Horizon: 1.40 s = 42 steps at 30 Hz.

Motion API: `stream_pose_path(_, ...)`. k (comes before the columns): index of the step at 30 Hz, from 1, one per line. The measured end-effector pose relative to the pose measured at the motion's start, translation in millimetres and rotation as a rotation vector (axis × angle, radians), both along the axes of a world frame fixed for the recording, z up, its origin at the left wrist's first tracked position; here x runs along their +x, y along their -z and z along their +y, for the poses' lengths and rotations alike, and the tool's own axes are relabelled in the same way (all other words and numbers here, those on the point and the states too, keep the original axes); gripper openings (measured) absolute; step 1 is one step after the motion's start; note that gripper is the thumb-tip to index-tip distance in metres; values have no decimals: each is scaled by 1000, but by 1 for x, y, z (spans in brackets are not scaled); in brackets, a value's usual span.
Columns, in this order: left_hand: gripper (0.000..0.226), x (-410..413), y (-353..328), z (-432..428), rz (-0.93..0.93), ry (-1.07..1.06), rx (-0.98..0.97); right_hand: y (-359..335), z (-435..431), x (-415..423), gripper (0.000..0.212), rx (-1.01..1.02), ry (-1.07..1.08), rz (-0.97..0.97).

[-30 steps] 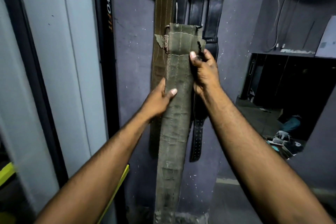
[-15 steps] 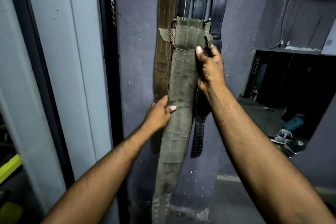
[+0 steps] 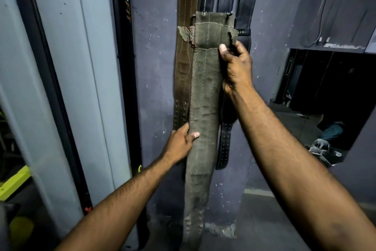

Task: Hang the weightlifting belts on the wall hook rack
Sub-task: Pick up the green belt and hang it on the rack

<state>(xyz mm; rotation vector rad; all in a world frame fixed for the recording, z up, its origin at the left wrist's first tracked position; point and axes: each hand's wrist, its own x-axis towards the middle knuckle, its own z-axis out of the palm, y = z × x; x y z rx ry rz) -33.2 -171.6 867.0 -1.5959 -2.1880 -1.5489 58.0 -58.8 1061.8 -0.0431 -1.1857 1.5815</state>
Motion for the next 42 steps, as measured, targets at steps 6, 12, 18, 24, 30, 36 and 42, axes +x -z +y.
stream_pose_path(6, 33, -3, 10, -4, -158, 107, -69, -8, -2, -5, 40, 14, -14, -7)
stream_pose_path(12, 46, -10, 20, -9, -212, 70, -109, -5, -4, -6, 26, -9, -35, 17)
stream_pose_path(18, 33, -12, 30, -16, -212, 66, -144, -5, -8, -4, 22, -32, -66, 47)
stream_pose_path(24, 35, -17, 50, -26, -240, 151, -169, -5, -1, -7, 22, -49, -50, 71)
stream_pose_path(30, 11, -7, 53, -25, -389, 180, -79, -2, -6, -4, 21, -8, -85, 55)
stream_pose_path(36, 37, -1, -41, -6, -407, 44, 393, 27, -20, -11, 18, 36, -85, -8)
stream_pose_path(42, 33, -3, -130, -2, -934, 275, 643, 60, -23, -7, 23, -14, -177, -67)
